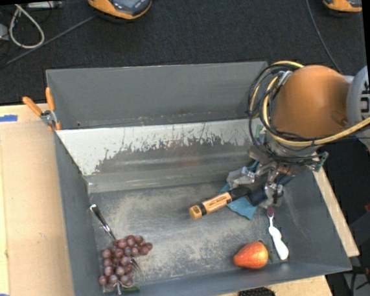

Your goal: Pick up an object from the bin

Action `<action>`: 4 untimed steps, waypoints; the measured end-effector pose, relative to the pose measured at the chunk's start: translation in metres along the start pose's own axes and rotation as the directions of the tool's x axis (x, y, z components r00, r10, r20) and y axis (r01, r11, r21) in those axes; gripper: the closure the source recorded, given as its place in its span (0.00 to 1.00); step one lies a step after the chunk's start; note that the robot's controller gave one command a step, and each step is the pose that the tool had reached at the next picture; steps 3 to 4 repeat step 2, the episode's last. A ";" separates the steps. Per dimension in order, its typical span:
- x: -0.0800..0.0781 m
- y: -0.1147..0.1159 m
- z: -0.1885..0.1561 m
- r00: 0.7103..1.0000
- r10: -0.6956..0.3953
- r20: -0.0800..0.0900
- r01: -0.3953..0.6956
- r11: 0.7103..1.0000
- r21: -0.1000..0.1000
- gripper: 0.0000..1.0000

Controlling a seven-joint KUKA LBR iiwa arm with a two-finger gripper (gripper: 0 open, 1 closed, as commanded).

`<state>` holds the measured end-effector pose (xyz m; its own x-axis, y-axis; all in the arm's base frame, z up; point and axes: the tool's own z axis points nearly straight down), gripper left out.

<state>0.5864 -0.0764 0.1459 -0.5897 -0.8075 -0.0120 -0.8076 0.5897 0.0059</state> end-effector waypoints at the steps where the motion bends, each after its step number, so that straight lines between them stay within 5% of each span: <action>1: 0.000 0.005 0.031 1.000 -0.029 -0.004 0.029 1.000 -0.013 1.00; 2: 0.003 -0.014 0.063 0.999 0.040 0.002 -0.040 0.999 -0.008 1.00; 4: 0.003 -0.014 0.063 0.999 0.040 0.002 -0.040 0.999 -0.008 1.00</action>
Offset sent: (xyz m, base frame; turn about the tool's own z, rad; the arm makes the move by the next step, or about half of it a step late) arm 0.0098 -0.0123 -0.0610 0.0378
